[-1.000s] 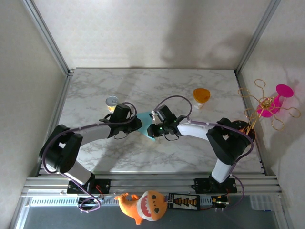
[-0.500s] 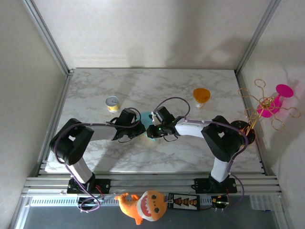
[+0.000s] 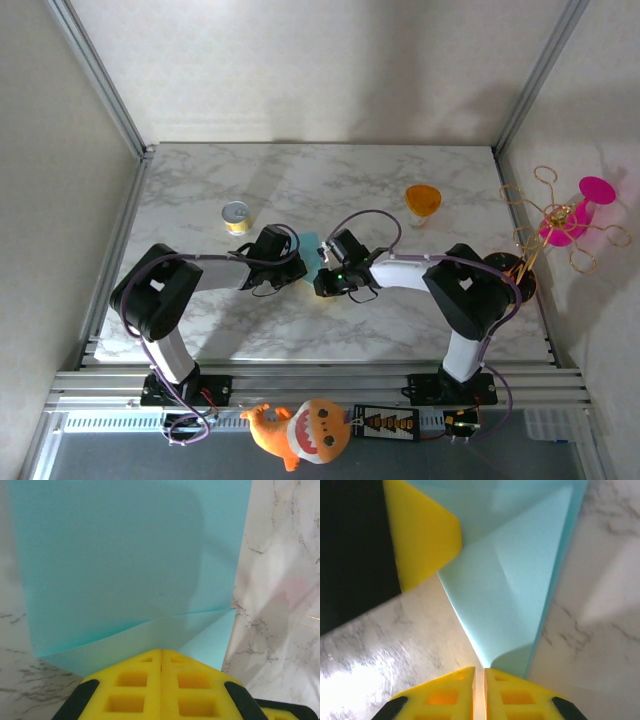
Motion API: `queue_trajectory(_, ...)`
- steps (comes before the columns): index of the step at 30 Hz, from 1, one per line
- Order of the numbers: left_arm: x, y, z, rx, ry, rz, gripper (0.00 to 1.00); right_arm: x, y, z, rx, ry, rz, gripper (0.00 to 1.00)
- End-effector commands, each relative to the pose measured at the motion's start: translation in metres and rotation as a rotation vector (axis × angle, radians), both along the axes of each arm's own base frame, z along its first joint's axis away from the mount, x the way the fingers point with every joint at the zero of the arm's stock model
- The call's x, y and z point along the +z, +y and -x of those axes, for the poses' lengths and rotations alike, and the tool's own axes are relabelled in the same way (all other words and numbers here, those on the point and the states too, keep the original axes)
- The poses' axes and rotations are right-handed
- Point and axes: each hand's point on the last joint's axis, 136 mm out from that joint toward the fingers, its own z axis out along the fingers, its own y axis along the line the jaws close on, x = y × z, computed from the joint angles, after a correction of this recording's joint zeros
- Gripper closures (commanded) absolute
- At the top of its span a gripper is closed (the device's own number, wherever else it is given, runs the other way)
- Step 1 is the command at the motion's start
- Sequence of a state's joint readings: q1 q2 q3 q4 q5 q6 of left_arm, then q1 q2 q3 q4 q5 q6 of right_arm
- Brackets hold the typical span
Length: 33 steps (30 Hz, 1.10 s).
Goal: Fold a paper plane with a square sheet of paper (pick it up from the middle)
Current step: Third fold the triangle at the center of the table.
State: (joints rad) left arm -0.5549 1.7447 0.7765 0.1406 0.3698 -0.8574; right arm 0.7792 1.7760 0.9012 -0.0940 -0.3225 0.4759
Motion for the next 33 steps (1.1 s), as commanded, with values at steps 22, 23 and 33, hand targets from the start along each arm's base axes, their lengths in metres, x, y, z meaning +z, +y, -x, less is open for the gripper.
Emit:
queue_trajectory(22,0.065,0.019,-0.015,0.281,-0.063,0.21,0.59,0.069,-0.011,-0.052,-0.267,-0.212,-0.091,0.74)
queue_trajectory(23,0.065,0.026,-0.014,0.302,-0.067,0.206,0.56,0.068,-0.008,-0.051,-0.269,-0.2,-0.102,0.73)
queue_trajectory(33,0.057,0.067,0.009,0.368,-0.08,0.201,0.44,0.063,0.017,-0.049,-0.212,-0.131,-0.177,0.79)
